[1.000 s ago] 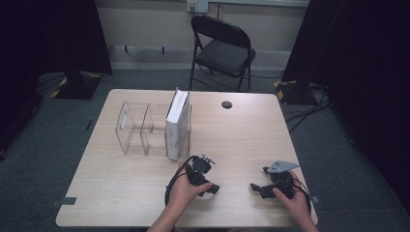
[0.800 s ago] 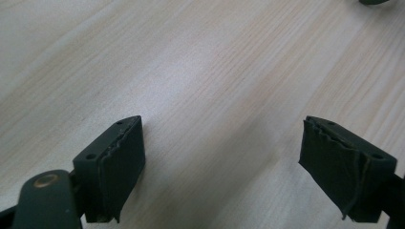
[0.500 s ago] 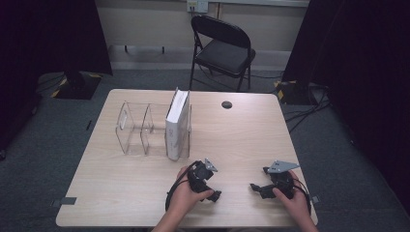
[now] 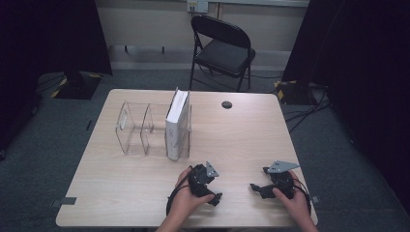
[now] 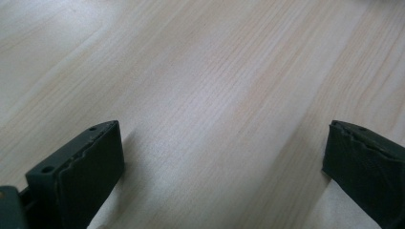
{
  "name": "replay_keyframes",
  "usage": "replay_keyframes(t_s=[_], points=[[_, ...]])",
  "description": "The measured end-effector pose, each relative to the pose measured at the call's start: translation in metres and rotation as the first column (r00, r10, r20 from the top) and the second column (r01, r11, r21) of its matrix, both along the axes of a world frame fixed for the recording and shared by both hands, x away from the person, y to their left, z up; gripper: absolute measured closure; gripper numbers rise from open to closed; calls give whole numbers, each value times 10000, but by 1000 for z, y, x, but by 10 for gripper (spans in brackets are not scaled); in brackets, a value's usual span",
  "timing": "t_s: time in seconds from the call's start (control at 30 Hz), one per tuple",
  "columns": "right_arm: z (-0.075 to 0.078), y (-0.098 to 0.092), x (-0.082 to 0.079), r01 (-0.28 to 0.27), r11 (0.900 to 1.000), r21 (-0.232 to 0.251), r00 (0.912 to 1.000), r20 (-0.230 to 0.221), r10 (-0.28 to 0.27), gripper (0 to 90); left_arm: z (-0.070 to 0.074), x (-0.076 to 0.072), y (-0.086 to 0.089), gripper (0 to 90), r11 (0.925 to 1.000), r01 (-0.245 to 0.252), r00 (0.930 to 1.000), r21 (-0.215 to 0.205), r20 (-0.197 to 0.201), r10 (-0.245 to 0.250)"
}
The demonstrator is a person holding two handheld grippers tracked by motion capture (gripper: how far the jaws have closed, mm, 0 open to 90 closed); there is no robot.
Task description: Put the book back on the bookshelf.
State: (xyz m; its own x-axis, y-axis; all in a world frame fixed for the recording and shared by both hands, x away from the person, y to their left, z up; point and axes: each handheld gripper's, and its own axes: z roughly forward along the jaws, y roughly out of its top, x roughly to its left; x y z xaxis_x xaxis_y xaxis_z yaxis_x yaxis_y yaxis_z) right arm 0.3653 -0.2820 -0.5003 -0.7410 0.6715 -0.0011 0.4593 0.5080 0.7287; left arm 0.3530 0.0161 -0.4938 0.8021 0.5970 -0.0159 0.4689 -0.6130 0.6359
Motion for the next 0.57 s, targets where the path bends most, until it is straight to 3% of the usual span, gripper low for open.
replay_keyframes(t_s=[0.43,0.57], points=[[0,0,0,3,10000,-3,10000,7,-3,109,-6,-4,7,0,9975,169,9986,-680,510,-135],[0,0,0,2,10000,-3,10000,9,-2,109,-7,-5,8,0,9972,198,9979,-719,624,-154]])
